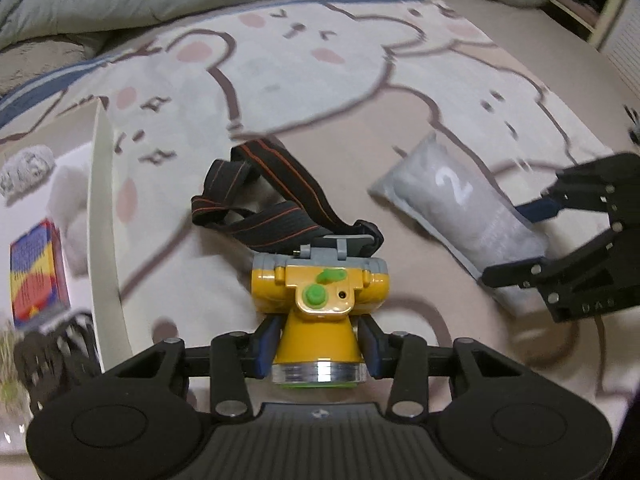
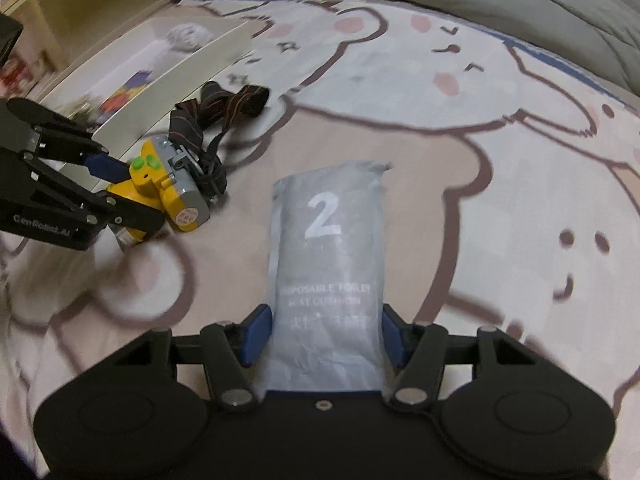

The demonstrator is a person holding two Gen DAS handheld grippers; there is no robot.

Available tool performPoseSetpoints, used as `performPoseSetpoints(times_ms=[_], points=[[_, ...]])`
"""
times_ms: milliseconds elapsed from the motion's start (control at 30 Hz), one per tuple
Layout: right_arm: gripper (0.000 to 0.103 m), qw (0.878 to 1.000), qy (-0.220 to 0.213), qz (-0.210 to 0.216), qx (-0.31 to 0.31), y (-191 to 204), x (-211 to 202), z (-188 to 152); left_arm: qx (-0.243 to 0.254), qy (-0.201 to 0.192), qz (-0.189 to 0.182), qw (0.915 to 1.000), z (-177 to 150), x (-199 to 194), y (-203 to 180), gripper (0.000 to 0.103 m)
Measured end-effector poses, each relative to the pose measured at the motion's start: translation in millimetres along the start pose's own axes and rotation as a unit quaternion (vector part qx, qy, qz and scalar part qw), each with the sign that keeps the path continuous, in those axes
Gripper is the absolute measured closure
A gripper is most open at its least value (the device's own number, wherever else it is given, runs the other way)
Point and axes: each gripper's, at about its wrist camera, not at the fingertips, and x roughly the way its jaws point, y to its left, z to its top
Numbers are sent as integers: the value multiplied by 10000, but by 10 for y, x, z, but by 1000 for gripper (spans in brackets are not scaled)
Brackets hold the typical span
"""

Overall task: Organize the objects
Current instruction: 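Lift and carry the headlamp with the left tool while the right tool carries the pouch toward the tray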

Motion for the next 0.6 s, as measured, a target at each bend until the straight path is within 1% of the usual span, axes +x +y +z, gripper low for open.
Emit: performPoseSetpoints(times_ms=[100,200,300,400,467,600], points=[[44,9999,120,65,-66,112,-73,-140,111,64,16,9999,-75,-40,-84,59],[41,9998,173,8,-85,215,-127,-215,125,68,140,9998,-47,-26,-132,59],[32,9997,162,-137,86,265,-117,-196,44,150,257,9995,-2,49,-152,58],[25,9985,98,-309,440,271,-61,-134,86,264,349,9990,27,138,-176,57],[22,9976,110,-391,556,293,-6,-119,120,291,391,9987,31,182,-194,57],[16,9972,181,-577,437,354,115,-113,91,246,361,9990,5,203,-183,58]])
